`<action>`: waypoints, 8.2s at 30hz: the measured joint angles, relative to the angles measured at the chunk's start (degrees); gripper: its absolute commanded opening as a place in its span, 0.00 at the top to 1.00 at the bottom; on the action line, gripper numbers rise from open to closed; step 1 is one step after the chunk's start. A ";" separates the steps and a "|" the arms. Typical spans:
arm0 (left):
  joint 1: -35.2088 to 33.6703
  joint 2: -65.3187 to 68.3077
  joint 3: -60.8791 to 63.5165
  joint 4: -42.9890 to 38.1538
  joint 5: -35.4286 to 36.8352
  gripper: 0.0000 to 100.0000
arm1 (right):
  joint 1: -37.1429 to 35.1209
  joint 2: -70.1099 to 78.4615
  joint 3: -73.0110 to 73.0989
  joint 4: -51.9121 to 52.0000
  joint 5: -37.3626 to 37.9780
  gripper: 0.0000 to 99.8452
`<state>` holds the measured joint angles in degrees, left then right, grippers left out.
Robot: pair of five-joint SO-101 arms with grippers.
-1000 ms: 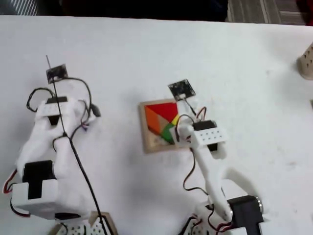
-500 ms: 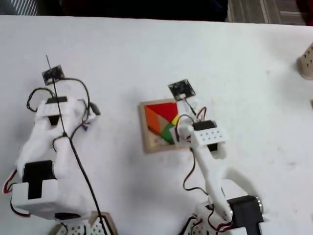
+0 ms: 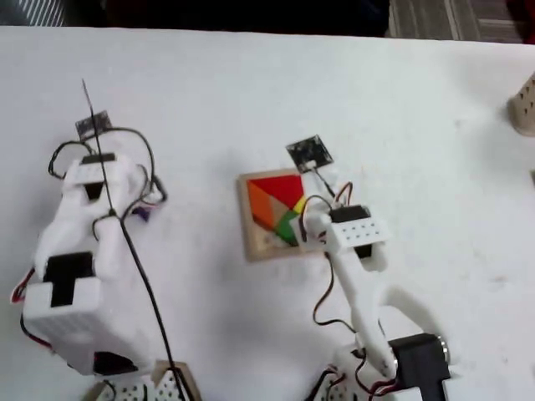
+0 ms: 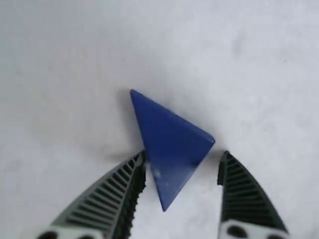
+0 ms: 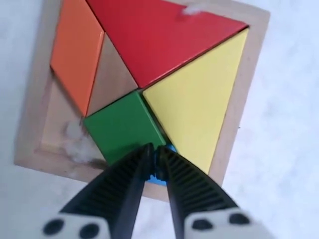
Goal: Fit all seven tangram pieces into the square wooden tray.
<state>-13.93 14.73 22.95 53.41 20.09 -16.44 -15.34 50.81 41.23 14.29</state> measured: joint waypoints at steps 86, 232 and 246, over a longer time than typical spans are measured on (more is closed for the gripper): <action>6.42 -4.84 -5.54 3.34 -12.22 0.98 | 13.89 -2.02 0.00 5.27 1.14 0.98; 9.58 -30.15 25.23 -15.82 -7.30 0.98 | -10.99 -6.42 8.44 -2.64 3.96 0.98; 9.58 -30.15 25.23 -15.82 -7.30 0.98 | -9.41 -12.22 8.44 -1.41 4.13 0.98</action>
<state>-4.35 -15.43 48.18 37.58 12.79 -25.85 -27.56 59.25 39.82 18.42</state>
